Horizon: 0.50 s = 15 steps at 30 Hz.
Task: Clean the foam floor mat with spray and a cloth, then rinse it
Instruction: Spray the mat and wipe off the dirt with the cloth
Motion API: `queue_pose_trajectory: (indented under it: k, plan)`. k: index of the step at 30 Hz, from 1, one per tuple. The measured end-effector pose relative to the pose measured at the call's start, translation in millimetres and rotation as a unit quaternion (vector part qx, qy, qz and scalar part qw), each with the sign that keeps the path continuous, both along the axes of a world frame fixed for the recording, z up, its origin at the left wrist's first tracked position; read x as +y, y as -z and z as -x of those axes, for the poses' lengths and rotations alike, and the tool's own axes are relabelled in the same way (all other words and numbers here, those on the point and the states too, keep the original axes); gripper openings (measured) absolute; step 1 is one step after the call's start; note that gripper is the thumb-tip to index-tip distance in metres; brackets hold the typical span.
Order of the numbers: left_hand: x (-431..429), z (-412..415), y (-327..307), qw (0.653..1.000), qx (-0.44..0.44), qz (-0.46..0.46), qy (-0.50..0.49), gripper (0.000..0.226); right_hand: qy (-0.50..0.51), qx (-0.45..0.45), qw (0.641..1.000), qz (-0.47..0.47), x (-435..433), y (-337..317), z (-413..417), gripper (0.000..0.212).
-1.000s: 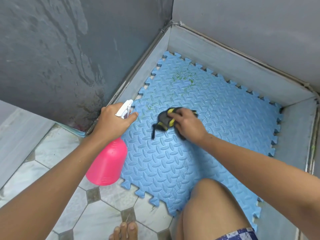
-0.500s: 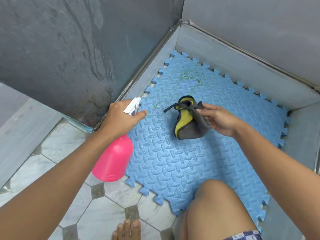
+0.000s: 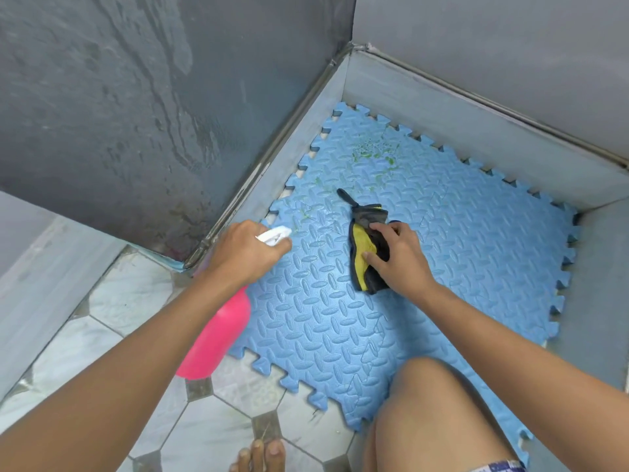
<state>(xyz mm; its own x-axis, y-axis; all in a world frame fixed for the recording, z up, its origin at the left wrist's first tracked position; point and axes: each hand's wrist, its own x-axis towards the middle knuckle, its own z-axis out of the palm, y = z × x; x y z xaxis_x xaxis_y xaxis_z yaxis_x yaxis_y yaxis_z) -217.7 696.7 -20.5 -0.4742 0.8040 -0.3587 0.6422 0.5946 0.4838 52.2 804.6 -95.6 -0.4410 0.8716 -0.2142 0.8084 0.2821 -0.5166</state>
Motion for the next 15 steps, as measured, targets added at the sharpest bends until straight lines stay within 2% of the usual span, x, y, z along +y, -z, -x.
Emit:
queue_pose_trajectory:
  k: [4, 10, 13, 15]
  plan:
    - [3.0, 3.9, 2.8, 0.997, -0.001, -0.071, 0.003, 0.049, 0.014, 0.013, 1.0, -0.009, 4.0, 2.5, 0.7, 0.064]
    - [-2.3, -3.0, -1.6, 0.995, 0.022, -0.094, -0.033, 0.055, -0.023, -0.007, 0.998, -0.053, 3.9, 7.3, 0.1, 0.062]
    - [-5.6, -2.1, -4.9, 0.993, 0.029, -0.113, -0.032, 0.055, -0.097, 0.007, 0.993, -0.072, -0.3, 5.9, 4.4, 0.055]
    - [-8.0, -0.6, -7.4, 0.99, 0.029, -0.132, -0.03, 0.053, -0.199, 0.028, 0.976, -0.084, -14.0, 7.5, 14.5, 0.051]
